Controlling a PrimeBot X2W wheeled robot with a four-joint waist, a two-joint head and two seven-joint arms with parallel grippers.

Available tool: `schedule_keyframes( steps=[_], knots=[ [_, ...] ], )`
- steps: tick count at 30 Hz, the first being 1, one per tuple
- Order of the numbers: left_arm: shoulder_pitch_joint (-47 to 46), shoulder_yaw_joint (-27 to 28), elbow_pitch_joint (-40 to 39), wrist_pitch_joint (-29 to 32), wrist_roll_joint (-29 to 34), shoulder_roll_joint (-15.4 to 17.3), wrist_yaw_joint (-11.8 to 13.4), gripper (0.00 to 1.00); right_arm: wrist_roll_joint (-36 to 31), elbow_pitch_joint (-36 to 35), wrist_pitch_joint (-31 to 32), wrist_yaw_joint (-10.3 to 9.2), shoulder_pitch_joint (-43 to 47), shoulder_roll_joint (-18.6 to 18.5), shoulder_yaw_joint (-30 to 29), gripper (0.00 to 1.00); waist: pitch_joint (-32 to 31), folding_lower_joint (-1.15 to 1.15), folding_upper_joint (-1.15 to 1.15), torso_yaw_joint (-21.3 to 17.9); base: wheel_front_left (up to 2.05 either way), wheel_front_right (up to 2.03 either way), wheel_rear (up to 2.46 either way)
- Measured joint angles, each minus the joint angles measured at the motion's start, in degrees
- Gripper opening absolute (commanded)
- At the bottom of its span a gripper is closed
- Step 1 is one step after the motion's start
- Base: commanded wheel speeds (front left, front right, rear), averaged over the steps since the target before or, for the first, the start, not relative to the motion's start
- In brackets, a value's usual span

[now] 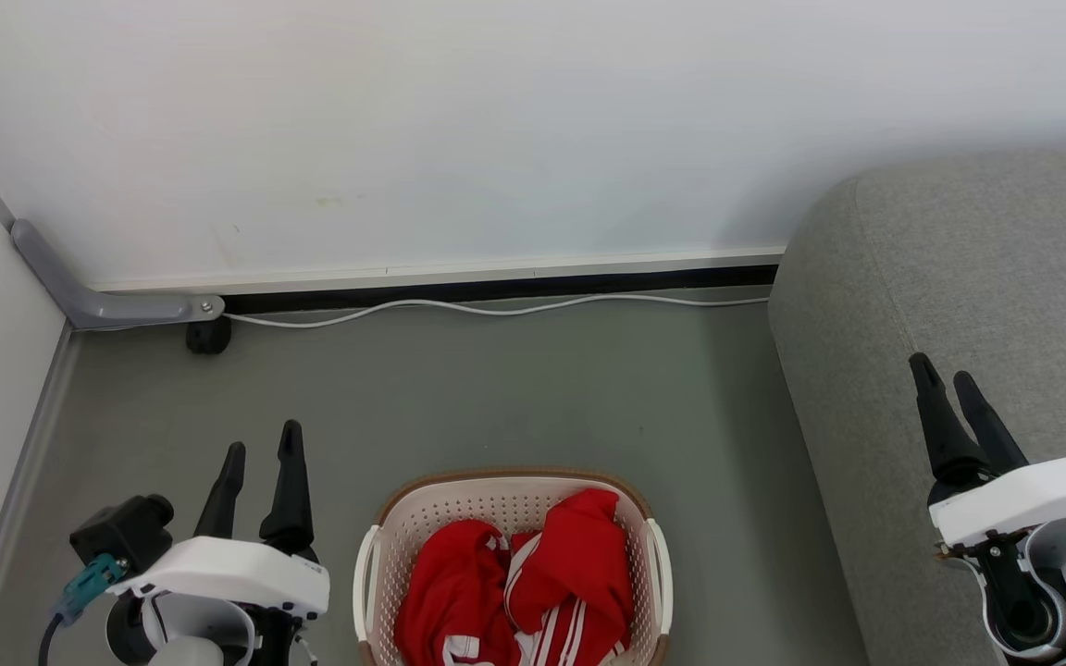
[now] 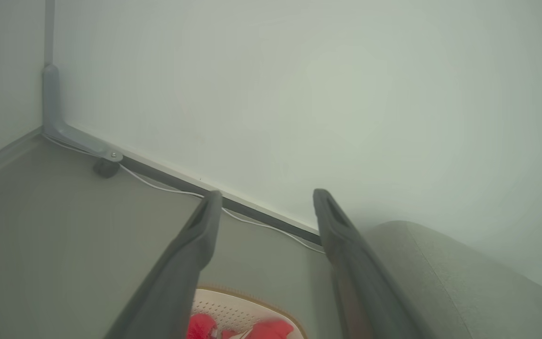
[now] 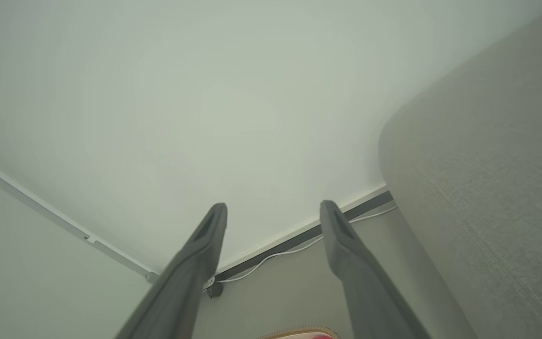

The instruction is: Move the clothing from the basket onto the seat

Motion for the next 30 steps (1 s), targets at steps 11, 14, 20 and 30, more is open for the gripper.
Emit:
schedule_keyframes(
  steps=[11, 14, 20, 30],
  knots=[
    [-0.8, -1.0, 0.2, -1.7, 8.1, 0.1, 2.0, 1.0, -6.6, 0.1, -1.9, 0.01, -1.8, -1.7, 2.3, 1.0, 0.2, 0.0, 0.0, -0.2, 0.0, 0.0, 0.0],
    [-1.5, -1.3, 0.3, -2.3, 9.9, 0.1, 2.5, 1.0, -7.9, 0.1, -2.3, 0.01, -2.3, -2.1, 2.6, 1.0, 0.2, 0.0, 0.0, -0.2, 0.0, 0.0, 0.0],
    [-2.0, -1.9, 0.4, -3.3, 14.0, 0.1, 3.6, 1.0, -11.1, 1.3, -3.4, 0.01, -3.2, -3.0, 3.2, 1.0, 0.4, 0.0, 0.0, -0.2, 0.0, 0.0, 0.0],
    [-2.7, -3.4, 0.7, -4.8, 20.2, 0.3, 5.6, 1.0, -16.2, 1.7, -5.1, 0.01, -4.8, -4.8, 5.0, 1.0, 1.2, 0.0, 0.0, -0.3, 0.0, 0.0, 0.0]
  ],
)
